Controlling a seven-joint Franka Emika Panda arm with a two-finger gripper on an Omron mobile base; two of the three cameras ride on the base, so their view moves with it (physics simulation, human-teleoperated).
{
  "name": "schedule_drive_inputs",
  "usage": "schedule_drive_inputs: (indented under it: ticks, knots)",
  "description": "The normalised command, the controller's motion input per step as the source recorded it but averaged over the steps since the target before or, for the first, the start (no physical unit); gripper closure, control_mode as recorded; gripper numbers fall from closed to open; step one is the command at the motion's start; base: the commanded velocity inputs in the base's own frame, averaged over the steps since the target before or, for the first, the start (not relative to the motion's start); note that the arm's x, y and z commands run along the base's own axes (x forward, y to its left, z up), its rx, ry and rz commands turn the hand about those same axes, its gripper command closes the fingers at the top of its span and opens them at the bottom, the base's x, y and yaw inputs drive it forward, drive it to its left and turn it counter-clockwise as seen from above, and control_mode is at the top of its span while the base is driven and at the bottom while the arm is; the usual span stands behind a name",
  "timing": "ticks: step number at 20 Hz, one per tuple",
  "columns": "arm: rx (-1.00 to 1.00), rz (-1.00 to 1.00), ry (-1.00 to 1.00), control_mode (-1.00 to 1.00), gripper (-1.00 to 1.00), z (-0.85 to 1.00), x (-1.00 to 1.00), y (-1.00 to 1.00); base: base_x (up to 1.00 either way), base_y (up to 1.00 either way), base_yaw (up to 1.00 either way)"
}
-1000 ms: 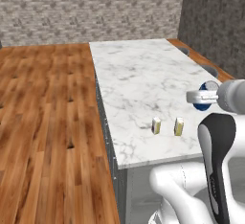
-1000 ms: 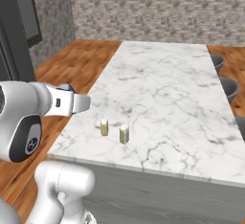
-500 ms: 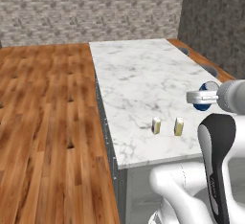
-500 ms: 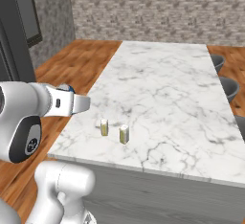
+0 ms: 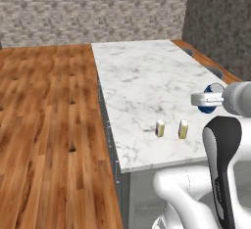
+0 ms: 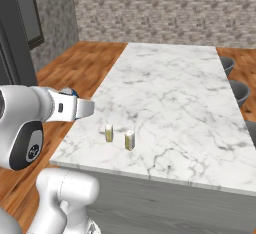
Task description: Pick the boxed drink, boxed drink, can from the counter and place them in the open cabinet.
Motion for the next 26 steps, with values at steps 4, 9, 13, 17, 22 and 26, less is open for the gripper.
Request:
schedule_drive_inputs:
  ticks: [4, 9, 13, 17, 22, 26]
  knots:
    - [0.0, 0.0, 0.0, 1.0, 1.0, 0.0, 0.0, 0.0, -0.16, 0.02, 0.03]
    - [0.0, 0.0, 0.0, 1.0, 1.0, 0.0, 0.0, 0.0, -0.25, 0.0, 0.13]
    - [0.0, 0.0, 0.0, 1.0, 1.0, 0.0, 0.0, 0.0, -0.28, 0.0, -0.06]
    - [0.0, 0.0, 0.0, 1.0, 1.0, 0.0, 0.0, 0.0, -0.21, 0.0, -0.35]
    - [0.0, 0.0, 0.0, 1.0, 1.0, 0.0, 0.0, 0.0, -0.25, 0.0, -0.49]
    - [0.0, 0.0, 0.0, 1.0, 1.0, 0.0, 0.0, 0.0, -0.15, 0.0, -0.52]
